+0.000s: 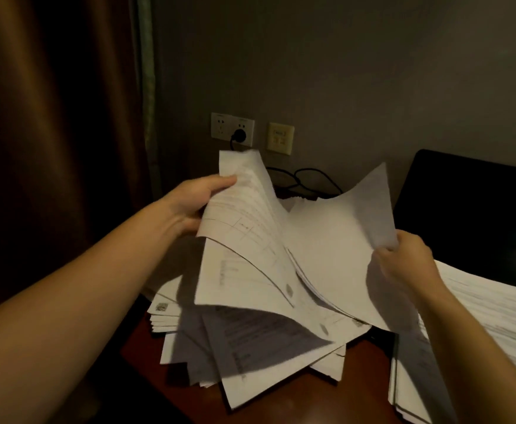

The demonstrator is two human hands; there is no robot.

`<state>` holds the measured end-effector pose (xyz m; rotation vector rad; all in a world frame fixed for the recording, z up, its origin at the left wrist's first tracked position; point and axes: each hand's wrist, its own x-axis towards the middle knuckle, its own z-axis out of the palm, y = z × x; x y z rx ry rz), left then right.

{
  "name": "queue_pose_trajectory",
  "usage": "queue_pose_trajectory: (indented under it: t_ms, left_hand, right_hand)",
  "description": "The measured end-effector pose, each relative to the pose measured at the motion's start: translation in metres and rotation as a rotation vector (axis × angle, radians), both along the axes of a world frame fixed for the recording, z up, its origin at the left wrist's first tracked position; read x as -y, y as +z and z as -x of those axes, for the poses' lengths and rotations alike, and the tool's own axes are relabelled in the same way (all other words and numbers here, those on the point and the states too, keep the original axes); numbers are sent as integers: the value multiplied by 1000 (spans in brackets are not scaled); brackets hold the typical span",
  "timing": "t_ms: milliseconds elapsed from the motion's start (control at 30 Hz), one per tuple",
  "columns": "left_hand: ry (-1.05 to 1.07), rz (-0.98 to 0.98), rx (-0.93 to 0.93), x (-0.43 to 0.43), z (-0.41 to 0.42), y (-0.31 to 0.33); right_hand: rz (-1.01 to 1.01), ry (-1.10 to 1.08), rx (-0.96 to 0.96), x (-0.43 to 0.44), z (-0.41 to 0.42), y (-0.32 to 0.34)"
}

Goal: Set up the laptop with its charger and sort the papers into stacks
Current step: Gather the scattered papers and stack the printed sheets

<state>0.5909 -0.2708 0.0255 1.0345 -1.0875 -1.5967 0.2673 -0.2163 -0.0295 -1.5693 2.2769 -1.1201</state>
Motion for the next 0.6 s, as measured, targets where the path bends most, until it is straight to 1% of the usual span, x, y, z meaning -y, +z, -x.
queue_pose_trajectory:
  t_ms: [67,133,167,267,367,433,500,533,600]
  left_hand:
    - [-91,78,-173,-11,10,11]
    - [-179,129,-284,-19,22,21]
    - [-221,144,-317,-22,27,25]
    - [-350,163,-406,-28,43,35]
    - [-459,149,-467,-28,54,40]
    - [-432,137,-397,-28,62,42]
    - [-243,176,-185,-27,72,39]
    - [-136,184,-78,-25,77,34]
    - [38,163,83,-19,81,18]
  right_hand:
    - [26,1,-39,-2,1,0]
    - [66,5,-15,-5,0,0]
    - [93,8,20,-7,-1,2]
    - [158,30,244,-8,-3,4]
    - [179,51,339,-4,2,8]
    - [181,120,471,-5,8,12]
    - [193,195,671,-8,14,18]
    - [184,199,737,-8,18,22]
    - [162,168,798,-10,24,27]
